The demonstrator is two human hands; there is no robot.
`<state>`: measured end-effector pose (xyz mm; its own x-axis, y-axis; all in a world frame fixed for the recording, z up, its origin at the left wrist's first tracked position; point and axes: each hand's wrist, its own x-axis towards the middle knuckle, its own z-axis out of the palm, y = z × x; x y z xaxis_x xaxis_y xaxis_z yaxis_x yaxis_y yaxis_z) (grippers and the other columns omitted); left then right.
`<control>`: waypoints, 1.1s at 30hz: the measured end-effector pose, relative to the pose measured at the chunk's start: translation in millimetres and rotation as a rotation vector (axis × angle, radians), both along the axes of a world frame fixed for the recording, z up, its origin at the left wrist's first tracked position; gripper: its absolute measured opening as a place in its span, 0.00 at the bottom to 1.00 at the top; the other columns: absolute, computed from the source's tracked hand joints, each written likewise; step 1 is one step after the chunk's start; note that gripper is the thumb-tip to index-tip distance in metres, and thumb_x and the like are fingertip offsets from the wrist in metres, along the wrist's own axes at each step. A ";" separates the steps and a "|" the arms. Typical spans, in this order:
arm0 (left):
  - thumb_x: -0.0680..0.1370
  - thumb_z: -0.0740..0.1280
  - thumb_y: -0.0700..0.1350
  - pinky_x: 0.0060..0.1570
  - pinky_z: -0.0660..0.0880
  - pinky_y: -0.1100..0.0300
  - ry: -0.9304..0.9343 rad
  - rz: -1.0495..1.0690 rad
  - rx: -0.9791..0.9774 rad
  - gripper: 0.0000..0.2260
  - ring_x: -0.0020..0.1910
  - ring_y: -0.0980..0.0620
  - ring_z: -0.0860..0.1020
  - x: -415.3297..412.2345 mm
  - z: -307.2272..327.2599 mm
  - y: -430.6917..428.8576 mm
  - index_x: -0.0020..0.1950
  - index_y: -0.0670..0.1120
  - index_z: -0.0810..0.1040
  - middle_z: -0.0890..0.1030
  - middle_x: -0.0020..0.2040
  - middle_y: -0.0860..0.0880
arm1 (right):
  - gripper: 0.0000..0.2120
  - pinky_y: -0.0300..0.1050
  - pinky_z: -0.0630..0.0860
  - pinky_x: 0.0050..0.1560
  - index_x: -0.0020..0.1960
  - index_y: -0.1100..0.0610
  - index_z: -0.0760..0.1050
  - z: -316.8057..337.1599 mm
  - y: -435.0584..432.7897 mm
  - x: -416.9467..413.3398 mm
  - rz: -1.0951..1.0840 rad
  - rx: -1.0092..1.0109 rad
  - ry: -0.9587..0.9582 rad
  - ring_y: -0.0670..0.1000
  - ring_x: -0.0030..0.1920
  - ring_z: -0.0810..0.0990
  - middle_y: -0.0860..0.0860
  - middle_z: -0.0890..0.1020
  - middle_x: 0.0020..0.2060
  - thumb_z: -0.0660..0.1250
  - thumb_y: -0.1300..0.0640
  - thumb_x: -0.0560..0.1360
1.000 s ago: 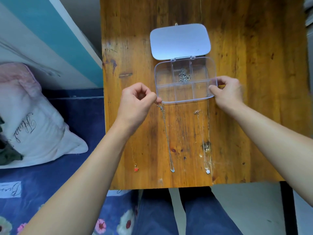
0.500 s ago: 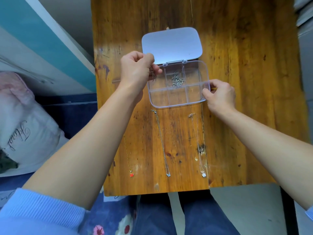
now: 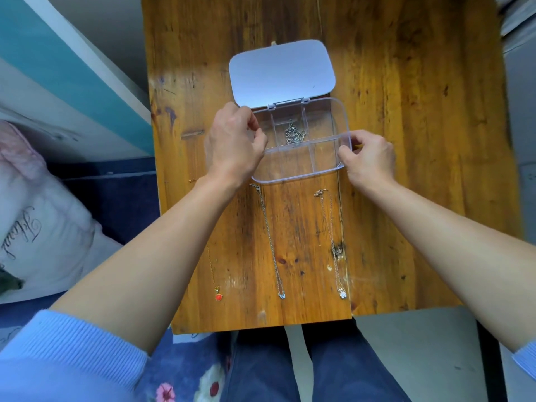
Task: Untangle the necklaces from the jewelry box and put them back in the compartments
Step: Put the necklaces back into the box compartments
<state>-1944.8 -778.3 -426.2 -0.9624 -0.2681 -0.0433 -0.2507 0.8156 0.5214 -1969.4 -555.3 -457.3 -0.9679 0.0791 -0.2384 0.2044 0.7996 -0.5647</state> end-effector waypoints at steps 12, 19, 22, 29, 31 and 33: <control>0.83 0.55 0.53 0.41 0.61 0.53 -0.177 0.288 0.169 0.16 0.53 0.36 0.76 45.4 -38.3 16.7 0.54 0.41 0.73 0.80 0.53 0.37 | 0.16 0.47 0.75 0.44 0.53 0.48 0.79 18.2 26.1 104.3 0.183 0.172 -0.266 0.53 0.44 0.80 0.44 0.82 0.39 0.67 0.38 0.73; 0.82 0.54 0.56 0.39 0.61 0.52 -0.136 0.255 0.113 0.19 0.48 0.35 0.76 46.3 -48.0 12.5 0.51 0.41 0.71 0.80 0.49 0.37 | 0.11 0.43 0.69 0.38 0.40 0.49 0.77 3.5 12.7 128.0 0.250 0.305 -0.341 0.53 0.38 0.79 0.47 0.82 0.35 0.66 0.45 0.76; 0.83 0.52 0.57 0.39 0.62 0.52 -0.141 0.246 0.097 0.19 0.47 0.35 0.77 47.0 -49.2 12.6 0.51 0.42 0.70 0.80 0.49 0.37 | 0.10 0.45 0.72 0.38 0.41 0.51 0.75 -0.2 7.7 126.4 0.323 0.299 -0.364 0.54 0.38 0.80 0.49 0.81 0.36 0.62 0.50 0.78; 0.83 0.51 0.57 0.39 0.61 0.52 -0.155 0.226 0.071 0.18 0.47 0.35 0.77 47.5 -51.6 11.6 0.53 0.43 0.70 0.81 0.48 0.37 | 0.09 0.45 0.69 0.41 0.37 0.54 0.72 17.3 11.4 112.8 0.262 0.019 -0.186 0.49 0.46 0.76 0.46 0.78 0.45 0.64 0.54 0.75; 0.83 0.52 0.57 0.38 0.60 0.51 -0.156 0.223 0.067 0.18 0.47 0.34 0.77 47.5 -52.1 11.5 0.53 0.43 0.70 0.81 0.49 0.37 | 0.08 0.44 0.68 0.46 0.36 0.55 0.73 31.0 9.2 103.2 0.217 -0.095 -0.085 0.46 0.55 0.74 0.46 0.76 0.56 0.66 0.57 0.74; 0.82 0.51 0.57 0.38 0.61 0.51 -0.160 0.225 0.073 0.18 0.47 0.34 0.77 47.1 -52.4 11.2 0.53 0.43 0.70 0.81 0.49 0.37 | 0.08 0.37 0.72 0.49 0.36 0.59 0.74 45.4 3.5 90.9 0.142 -0.299 -0.046 0.42 0.55 0.76 0.48 0.78 0.59 0.66 0.62 0.73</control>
<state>-1897.7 -767.1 -478.6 -0.8585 -0.4645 -0.2172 -0.5050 0.6919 0.5161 -1878.5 -551.8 -412.0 -0.9521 -0.1356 -0.2743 0.1336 0.6221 -0.7714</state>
